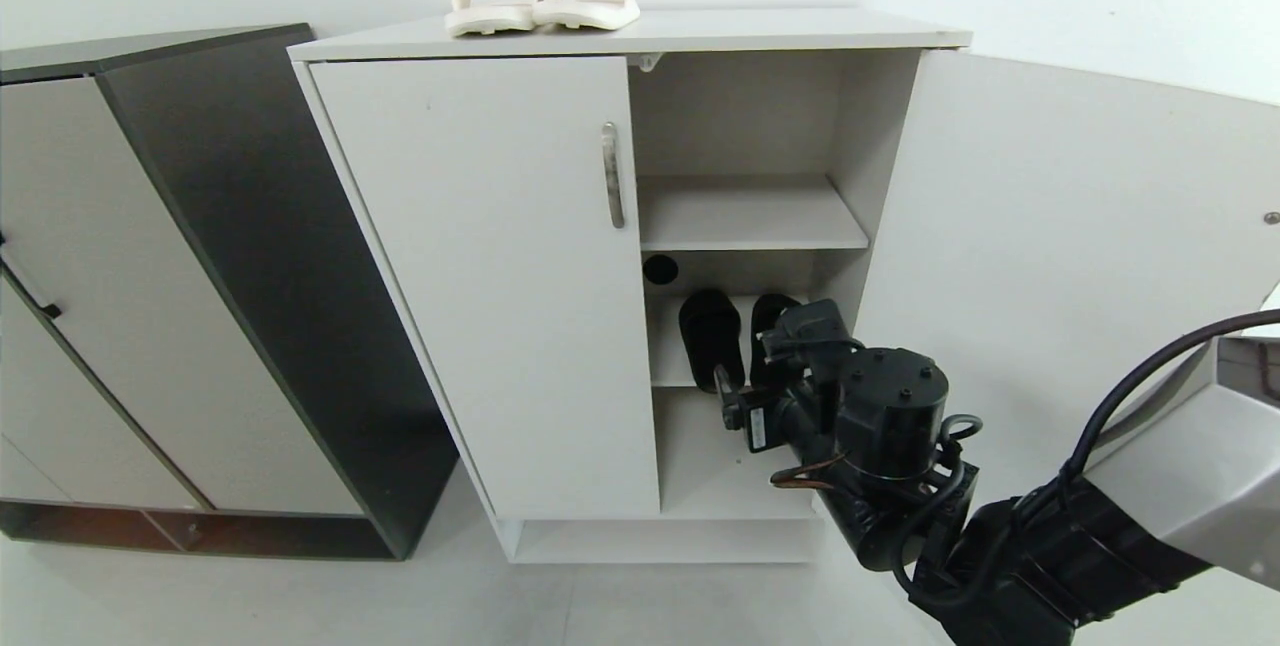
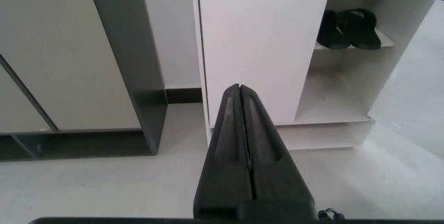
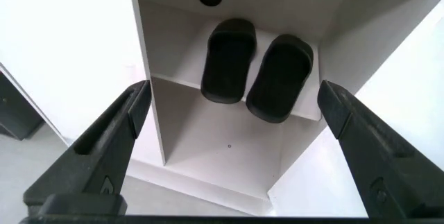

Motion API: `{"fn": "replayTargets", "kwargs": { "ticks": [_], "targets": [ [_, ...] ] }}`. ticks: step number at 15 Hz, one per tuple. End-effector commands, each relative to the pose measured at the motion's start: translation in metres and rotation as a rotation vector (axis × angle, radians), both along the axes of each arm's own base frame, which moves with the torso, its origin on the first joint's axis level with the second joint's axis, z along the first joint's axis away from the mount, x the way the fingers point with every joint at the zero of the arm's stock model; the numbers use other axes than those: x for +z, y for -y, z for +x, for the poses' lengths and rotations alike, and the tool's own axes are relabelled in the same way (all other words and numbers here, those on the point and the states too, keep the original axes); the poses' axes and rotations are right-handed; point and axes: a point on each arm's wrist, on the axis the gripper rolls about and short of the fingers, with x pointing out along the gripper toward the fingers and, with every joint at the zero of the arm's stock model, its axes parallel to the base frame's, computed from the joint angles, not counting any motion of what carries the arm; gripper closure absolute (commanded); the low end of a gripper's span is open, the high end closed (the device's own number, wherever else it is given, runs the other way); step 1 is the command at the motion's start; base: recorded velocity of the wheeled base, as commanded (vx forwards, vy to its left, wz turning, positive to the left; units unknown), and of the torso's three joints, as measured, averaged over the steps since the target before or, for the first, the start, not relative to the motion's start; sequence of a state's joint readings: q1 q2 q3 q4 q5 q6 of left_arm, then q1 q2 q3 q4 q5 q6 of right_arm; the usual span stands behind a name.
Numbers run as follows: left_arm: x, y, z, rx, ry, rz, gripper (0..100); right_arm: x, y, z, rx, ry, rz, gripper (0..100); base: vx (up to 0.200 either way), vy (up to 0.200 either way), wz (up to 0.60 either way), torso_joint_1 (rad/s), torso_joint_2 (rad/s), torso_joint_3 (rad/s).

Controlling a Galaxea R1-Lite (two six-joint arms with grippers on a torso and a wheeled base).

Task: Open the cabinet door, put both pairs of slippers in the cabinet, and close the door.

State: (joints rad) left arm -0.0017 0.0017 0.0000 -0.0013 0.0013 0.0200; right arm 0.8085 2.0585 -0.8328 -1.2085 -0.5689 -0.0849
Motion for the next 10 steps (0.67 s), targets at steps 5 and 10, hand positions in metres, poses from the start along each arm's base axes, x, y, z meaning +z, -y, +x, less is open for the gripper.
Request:
{"fn": "replayTargets", "kwargs": {
  "ticks": [5,10],
  "targets": [
    [0.0001,0.0,0.0001,0.0,-0.001,0.003,100,-0.0051,0.0005,-0.0027,0.003,-0.007,-0.041,0,0.0,0.08,0.0,0.001,0.0,0.003],
    [0.0001,0.0,0.0001,0.0,-0.001,0.003,100,-0.004,-0.0008,0.0,0.003,0.0,-0.033,0,0.0,0.2,0.0,0.004,0.0,0.003]
  ]
}}
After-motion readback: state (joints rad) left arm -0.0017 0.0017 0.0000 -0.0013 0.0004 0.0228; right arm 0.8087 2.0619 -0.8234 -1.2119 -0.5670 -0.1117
